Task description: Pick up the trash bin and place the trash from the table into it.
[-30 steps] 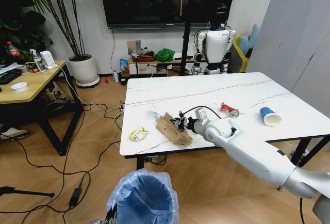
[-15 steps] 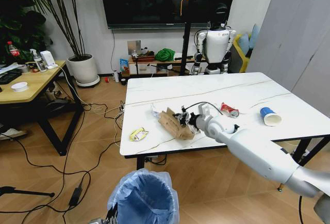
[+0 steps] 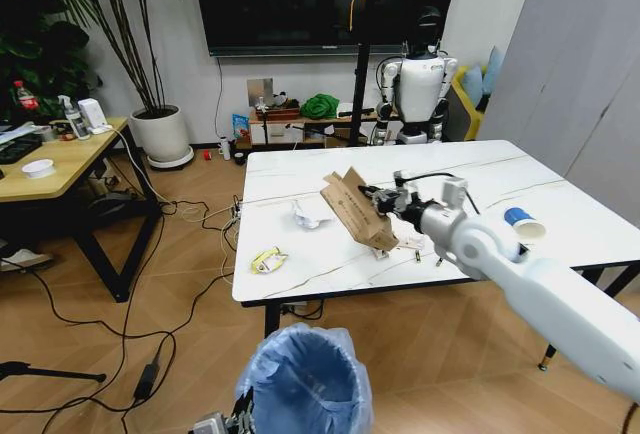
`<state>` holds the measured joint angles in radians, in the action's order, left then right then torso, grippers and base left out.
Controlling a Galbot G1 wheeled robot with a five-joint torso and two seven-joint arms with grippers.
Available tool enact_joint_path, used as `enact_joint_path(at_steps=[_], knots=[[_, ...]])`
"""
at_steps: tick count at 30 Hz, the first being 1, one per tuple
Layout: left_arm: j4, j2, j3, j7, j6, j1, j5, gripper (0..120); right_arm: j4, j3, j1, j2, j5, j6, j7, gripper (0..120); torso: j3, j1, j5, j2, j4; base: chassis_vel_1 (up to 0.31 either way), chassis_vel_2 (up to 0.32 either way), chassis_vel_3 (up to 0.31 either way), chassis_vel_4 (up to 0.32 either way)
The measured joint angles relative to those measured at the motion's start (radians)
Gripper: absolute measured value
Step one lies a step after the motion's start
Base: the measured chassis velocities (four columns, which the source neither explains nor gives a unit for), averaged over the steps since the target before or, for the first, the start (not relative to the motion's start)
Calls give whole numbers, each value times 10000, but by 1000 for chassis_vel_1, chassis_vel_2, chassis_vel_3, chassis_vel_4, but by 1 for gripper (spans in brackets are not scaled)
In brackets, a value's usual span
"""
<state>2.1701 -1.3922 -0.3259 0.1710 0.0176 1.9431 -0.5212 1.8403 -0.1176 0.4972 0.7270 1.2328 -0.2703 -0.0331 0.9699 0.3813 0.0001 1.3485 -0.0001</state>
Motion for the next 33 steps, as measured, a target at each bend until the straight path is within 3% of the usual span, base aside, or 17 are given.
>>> enact_joint_path(at_steps=[6,12,20,26,33], knots=[[-66,433,258,46,20,-234,-646,0,998,887,1014,-575,-19,788,434,0,0,0,-1,0,-1,0,0,0,0],[-153,941,359,54,38,-437,-1356,0,1974,1111,1738,-605,-229,1258,734,0,0,0,-4,0,1,0,0,0,0],[-434,802,358,68,23,-668,-1569,0,2143,-126,2380,-516,-1479,2244,1588,0,1,1,-1,0,0,0,0,0,0],[-500,520,158,-15,-25,-639,-1626,0,2033,-1583,1986,343,-1874,2698,2250,0,1,0,-3,0,3,0,0,0,0],[-386,223,-255,-125,-19,-488,-1685,0,912,-3074,1646,1211,-2532,3231,2985,0,1,2,1,0,4,0,0,0,0]])
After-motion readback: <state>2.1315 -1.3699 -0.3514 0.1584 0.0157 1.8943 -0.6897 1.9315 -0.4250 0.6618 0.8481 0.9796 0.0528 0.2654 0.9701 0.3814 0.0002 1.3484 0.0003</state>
